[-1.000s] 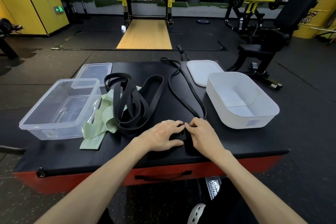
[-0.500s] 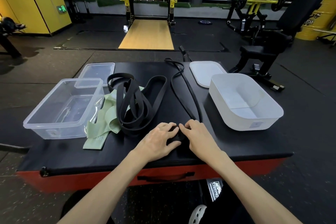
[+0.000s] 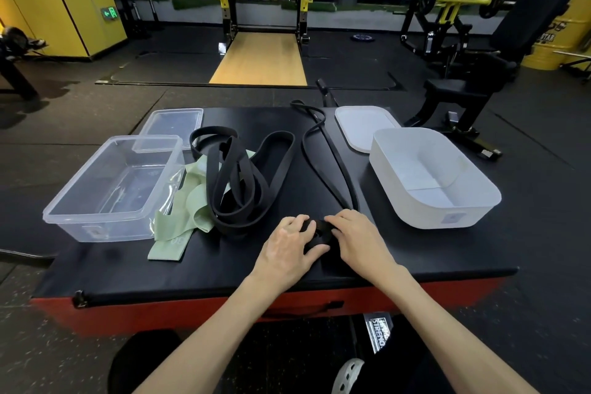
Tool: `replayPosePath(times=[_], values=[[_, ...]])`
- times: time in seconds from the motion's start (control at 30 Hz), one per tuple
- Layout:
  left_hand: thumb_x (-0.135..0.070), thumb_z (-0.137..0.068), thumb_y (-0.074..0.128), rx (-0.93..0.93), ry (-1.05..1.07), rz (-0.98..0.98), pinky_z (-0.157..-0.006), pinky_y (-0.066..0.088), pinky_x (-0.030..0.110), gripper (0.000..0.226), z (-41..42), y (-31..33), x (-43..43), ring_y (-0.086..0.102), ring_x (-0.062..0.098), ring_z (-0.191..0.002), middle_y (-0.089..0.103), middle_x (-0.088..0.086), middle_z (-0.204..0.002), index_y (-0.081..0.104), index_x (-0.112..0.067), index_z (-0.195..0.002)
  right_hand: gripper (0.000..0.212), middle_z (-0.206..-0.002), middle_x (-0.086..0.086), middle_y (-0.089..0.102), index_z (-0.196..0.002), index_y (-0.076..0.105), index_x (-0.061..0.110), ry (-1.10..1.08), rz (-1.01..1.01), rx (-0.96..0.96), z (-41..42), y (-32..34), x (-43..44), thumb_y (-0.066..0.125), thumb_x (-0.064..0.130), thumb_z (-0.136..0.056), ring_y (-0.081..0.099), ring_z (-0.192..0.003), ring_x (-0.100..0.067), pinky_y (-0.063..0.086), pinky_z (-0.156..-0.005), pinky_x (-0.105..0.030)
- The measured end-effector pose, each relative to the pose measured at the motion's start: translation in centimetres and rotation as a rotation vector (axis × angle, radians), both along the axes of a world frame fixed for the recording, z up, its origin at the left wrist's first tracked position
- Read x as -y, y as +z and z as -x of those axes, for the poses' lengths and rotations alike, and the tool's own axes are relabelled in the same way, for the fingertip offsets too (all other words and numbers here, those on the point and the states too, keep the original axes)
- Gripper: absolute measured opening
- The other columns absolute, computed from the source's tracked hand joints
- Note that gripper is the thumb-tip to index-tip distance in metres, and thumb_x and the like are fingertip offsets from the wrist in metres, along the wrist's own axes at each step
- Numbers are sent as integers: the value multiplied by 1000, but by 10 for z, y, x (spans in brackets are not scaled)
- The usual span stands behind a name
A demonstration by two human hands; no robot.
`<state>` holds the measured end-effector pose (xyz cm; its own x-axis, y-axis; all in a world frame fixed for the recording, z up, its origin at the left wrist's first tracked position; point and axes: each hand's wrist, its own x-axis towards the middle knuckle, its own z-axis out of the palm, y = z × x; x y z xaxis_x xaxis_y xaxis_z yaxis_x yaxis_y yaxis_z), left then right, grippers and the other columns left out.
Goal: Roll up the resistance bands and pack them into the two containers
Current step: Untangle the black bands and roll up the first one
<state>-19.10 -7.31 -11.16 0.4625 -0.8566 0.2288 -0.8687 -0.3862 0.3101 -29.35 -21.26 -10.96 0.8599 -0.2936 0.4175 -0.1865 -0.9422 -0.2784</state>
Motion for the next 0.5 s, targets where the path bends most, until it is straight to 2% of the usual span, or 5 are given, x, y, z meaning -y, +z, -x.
replayPosePath(times=[0.13, 0.23, 0.33, 0.5], values=[[-58, -91, 45, -6, 45, 5, -102, 38, 22, 62, 2, 1, 2, 30, 11, -133, 39, -7, -146, 45, -20, -139, 26, -92, -6, 67, -105, 69, 7, -11, -16, -3, 2, 3, 1, 66, -1, -80, 63, -85, -27, 54, -75, -40], [-60, -90, 46, -33, 70, 7, -102, 38, 23, 63, 3, 3, 4, 29, 11, -134, 39, -7, -146, 46, -20, -139, 29, -95, -6, 65, -111, 69, 7, -8, -29, -13, 3, 1, 3, 64, 0, -84, 60, -87, -27, 53, -71, -35], [-60, -90, 46, -40, 86, 7, -101, 39, 24, 65, 6, 3, 6, 28, 12, -134, 38, -6, -146, 46, -19, -140, 29, -87, -6, 60, -110, 71, 9, -29, -33, -1, 4, 0, 2, 67, 0, -83, 57, -78, -26, 49, -61, -32], [-61, -90, 44, -14, -30, -82, -105, 39, 29, 69, -3, 8, -1, 25, 14, -136, 30, -5, -152, 37, -19, -145, 32, -78, -5, 57, -106, 72, 10, -36, 13, -20, -1, 1, 4, 71, -3, -76, 57, -70, -27, 50, -57, -34]])
